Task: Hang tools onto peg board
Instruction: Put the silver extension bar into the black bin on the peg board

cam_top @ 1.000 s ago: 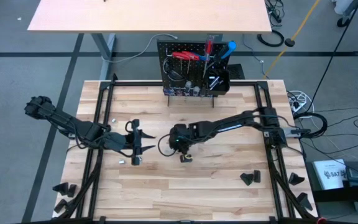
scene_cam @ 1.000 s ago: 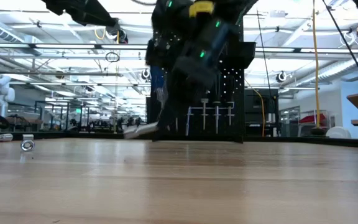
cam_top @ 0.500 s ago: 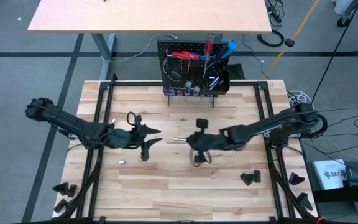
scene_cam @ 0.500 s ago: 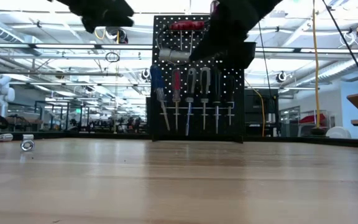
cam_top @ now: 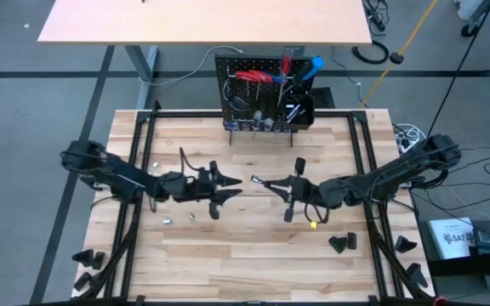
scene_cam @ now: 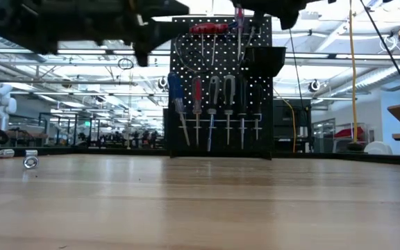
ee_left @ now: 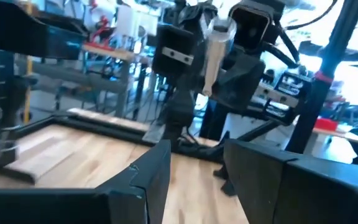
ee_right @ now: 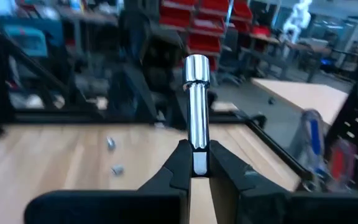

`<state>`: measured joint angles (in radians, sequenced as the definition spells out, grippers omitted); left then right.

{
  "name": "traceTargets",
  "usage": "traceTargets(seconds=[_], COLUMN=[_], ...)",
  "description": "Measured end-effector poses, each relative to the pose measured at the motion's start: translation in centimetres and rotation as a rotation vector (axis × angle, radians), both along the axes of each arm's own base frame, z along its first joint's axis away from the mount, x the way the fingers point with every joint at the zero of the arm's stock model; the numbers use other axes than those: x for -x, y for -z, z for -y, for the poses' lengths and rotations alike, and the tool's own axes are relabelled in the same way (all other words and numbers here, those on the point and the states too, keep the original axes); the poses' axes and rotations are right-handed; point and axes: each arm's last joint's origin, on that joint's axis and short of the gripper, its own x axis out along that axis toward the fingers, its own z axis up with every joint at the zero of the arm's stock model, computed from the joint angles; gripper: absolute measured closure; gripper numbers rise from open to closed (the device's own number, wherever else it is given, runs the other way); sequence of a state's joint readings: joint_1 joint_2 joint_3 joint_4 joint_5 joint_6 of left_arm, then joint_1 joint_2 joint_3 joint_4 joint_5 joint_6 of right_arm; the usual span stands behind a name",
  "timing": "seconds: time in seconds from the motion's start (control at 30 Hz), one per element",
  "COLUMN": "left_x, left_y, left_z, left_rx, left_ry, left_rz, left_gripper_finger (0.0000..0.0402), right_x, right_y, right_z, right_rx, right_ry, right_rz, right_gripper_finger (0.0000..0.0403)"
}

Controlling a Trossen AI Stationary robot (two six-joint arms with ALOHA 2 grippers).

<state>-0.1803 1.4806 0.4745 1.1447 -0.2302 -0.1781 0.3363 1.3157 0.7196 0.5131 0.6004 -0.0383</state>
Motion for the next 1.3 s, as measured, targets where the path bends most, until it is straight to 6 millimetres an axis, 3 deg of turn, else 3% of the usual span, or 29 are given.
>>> traceTargets(seconds=[0.2, 0.33, 0.87, 1.1, 1.3], left_x=[-3.6, -4.8, -5.5, -6.3, -7.2], left_y=[0.3, -0.5, -1.1, -2.5, -2.5], left_z=[0.3, 0.7, -0.6, -0.6, -0.4], left_rx=[-0.05, -0.119, -0.124, -0.137, -0.146], left_ry=[0.03, 0.054, 0.015, 0.049, 0.061], left_rz=[0.084, 0.19, 0.207, 0.262, 0.185], left_gripper_finger=[0.0243, 0.0243, 0.0244, 0.0244, 0.0244], right_x=[-0.5, -0.5, -0.5, -0.6, -0.6], right_y=[0.1, 0.1, 0.0, 0.0, 0.0], right_z=[-0.2, -0.2, -0.1, 0.0, 0.0], right_rx=[-0.015, -0.015, -0.025, -0.026, -0.021], right_ry=[-0.02, -0.02, -0.022, -0.021, -0.019], right_rz=[0.04, 0.043, 0.058, 0.057, 0.055], right_gripper_finger=[0.038, 0.038, 0.038, 0.038, 0.038])
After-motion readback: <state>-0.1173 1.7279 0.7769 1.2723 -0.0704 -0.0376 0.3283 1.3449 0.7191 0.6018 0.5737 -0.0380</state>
